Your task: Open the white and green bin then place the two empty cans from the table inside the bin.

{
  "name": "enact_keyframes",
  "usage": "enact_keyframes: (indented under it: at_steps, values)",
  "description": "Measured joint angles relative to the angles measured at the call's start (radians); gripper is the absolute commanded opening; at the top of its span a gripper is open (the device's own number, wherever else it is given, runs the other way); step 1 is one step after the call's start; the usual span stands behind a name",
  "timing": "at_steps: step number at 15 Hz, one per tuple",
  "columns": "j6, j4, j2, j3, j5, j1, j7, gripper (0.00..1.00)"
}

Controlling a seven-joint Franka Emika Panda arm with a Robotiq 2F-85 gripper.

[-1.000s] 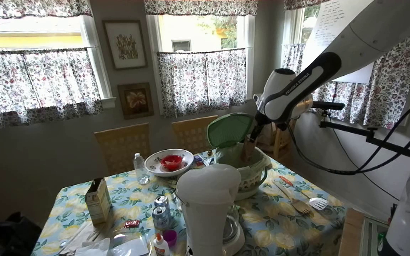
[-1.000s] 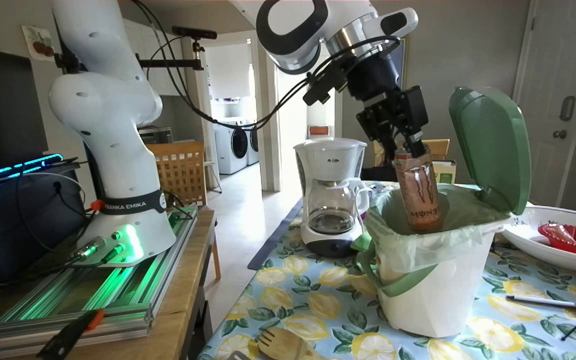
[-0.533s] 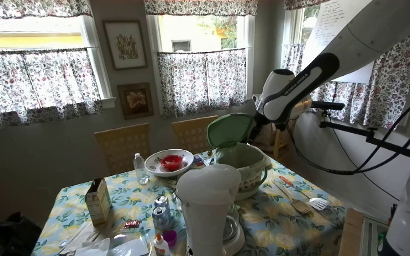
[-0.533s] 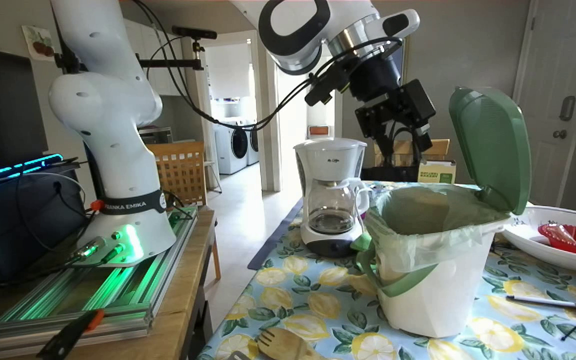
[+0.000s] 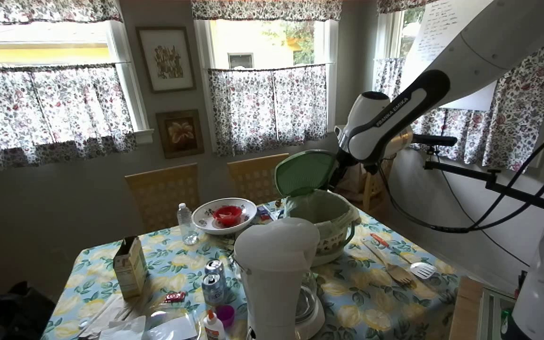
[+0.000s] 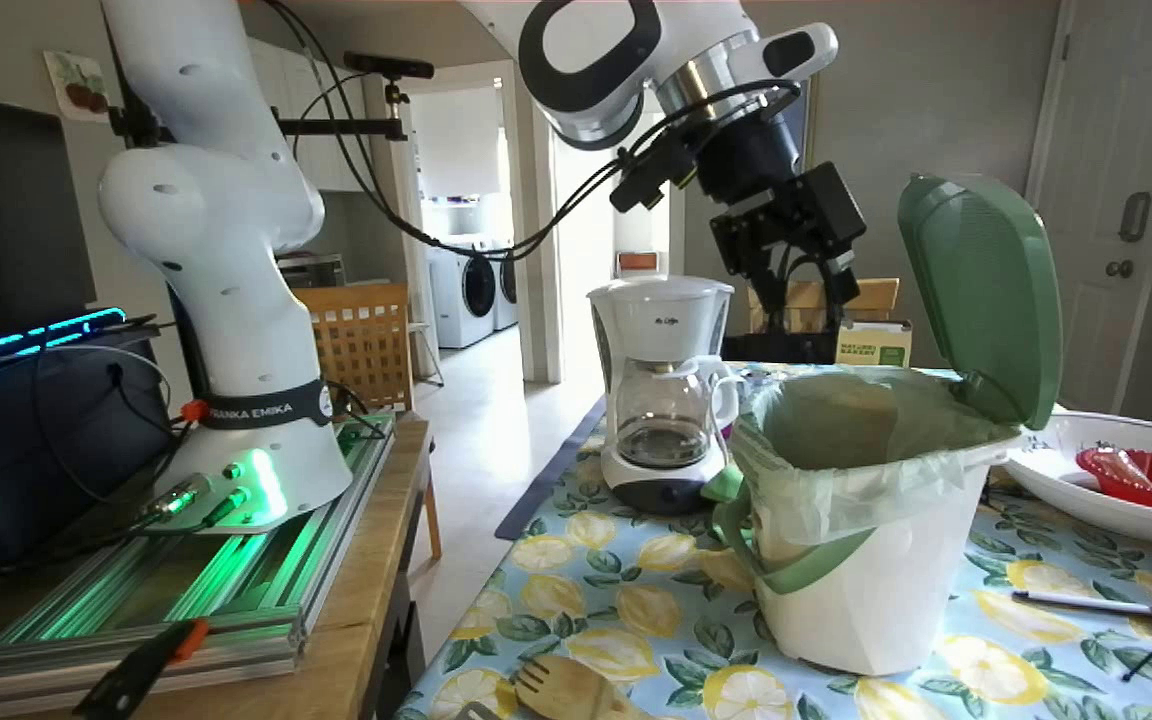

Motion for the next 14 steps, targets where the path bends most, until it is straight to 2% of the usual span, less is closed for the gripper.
enact_keyframes:
  at_steps: [6, 14]
  values:
    - [-0.107, -0.005, -0.031, 0.026, 0.039, 0.014, 0.110, 1.00]
    - [-0.188, -0.094, -0.186, 0.075, 0.044, 0.020, 0.334, 1.00]
